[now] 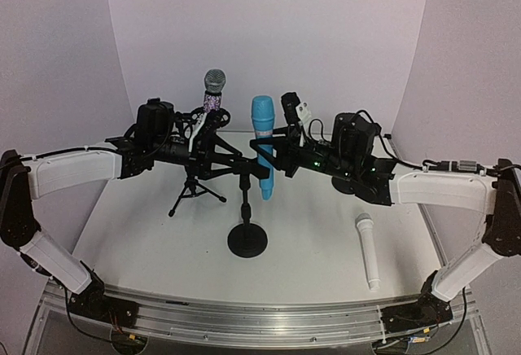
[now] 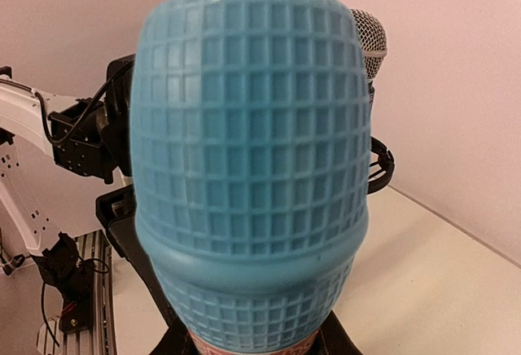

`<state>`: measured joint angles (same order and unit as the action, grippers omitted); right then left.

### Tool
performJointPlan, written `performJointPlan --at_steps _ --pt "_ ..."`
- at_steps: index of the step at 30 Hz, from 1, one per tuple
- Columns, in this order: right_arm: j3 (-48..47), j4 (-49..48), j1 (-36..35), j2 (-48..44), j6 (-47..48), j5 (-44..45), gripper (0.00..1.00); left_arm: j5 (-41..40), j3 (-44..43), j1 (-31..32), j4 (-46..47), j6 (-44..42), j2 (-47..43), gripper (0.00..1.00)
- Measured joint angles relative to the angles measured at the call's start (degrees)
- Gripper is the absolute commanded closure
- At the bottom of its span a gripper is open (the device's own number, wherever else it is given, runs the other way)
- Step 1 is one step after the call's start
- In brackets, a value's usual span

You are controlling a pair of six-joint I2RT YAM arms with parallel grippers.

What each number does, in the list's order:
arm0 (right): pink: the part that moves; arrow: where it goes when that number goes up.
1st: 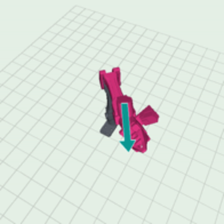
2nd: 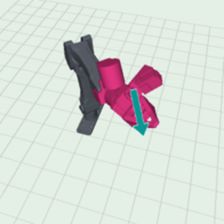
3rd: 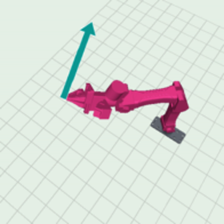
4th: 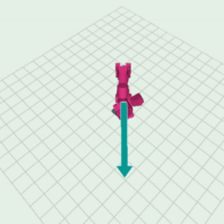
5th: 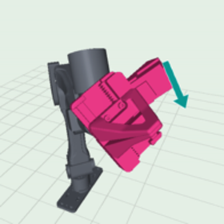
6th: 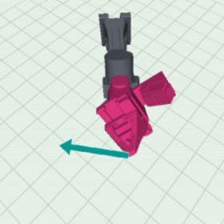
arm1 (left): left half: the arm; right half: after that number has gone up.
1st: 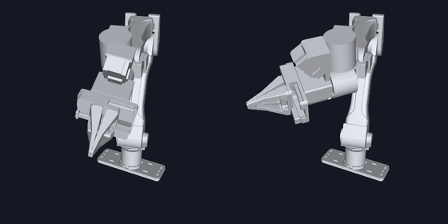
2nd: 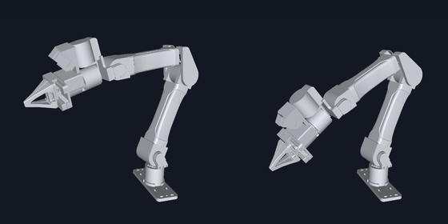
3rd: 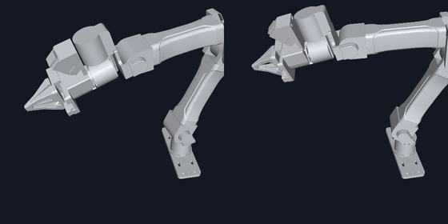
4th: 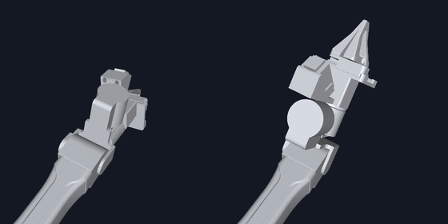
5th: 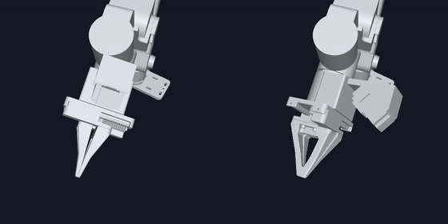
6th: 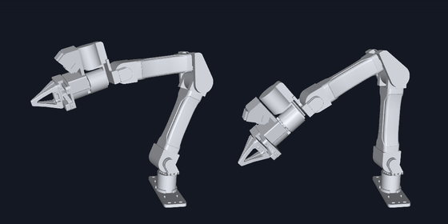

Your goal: Attach the microphones to the stand

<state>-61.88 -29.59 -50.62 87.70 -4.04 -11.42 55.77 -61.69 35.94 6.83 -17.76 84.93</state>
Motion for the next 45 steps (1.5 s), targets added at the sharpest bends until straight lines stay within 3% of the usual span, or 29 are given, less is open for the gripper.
performJointPlan --at_steps 19,45 --pt "5.9 -13.9 -0.9 1.5 -4.4 2.1 1.00 1.2 2.6 -0.3 5.4 1.8 -0.1 1.00" --pt "10.2 -21.4 -3.0 3.3 -5.2 7.0 1.00 1.5 3.3 -0.3 6.8 2.4 -0.2 1.00"
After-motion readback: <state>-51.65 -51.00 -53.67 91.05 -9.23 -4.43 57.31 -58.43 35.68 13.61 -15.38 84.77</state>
